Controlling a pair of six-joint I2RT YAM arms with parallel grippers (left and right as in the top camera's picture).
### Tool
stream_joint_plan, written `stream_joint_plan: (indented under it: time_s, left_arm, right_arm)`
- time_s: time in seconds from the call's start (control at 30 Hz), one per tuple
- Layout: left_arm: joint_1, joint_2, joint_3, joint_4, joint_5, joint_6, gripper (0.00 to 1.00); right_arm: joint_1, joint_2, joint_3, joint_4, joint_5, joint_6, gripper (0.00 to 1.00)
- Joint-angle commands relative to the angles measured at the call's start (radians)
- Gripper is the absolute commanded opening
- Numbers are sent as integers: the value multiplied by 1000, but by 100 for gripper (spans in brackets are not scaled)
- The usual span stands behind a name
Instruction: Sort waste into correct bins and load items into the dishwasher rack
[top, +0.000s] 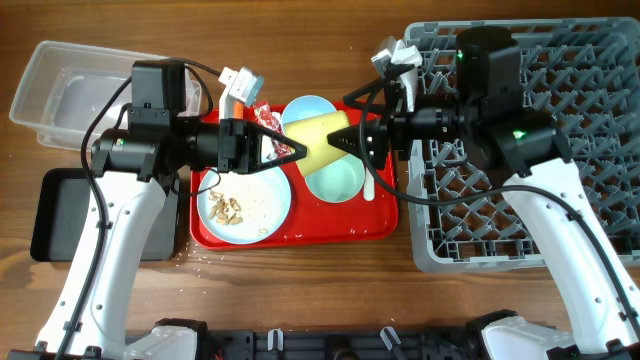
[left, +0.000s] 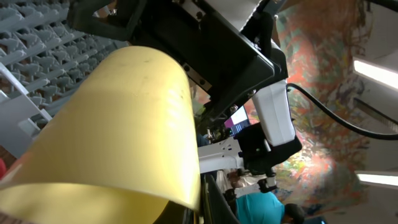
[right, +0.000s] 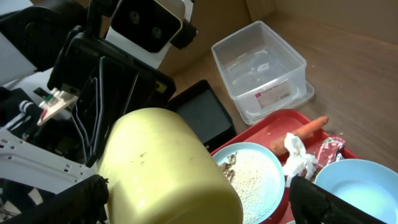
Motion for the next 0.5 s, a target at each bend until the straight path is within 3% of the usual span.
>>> stream_joint_plan:
  time_s: [0.0,0.2,0.33,0.37,0.4,0.43,0.47]
  left_arm:
    - [-9,-34,3,6,35,9,4]
    - [-42,-34,3,6,34,9,4]
    - [-42,-34,3,6,34,9,4]
    - [-42,-34,3,6,34,9,4]
    - [-42,-34,3,7,32,9,7]
    - [-41,-34,3,11,22,9,20]
    - [-41,-34,3,19,7,9,47]
  right_arm:
    - [4,14,10,-16,-119,-23,96]
    - [57,17,2,-68,-125,-42,89]
    - [66,17,0,-70,-121,-40,70]
    - [66,17,0,-76,-109,-40,69]
    - [66,16,0,-88,-72,-40,67]
    - [66,13,0,-111,-7,-40,64]
    - [66,10,0,-138,68,-39,62]
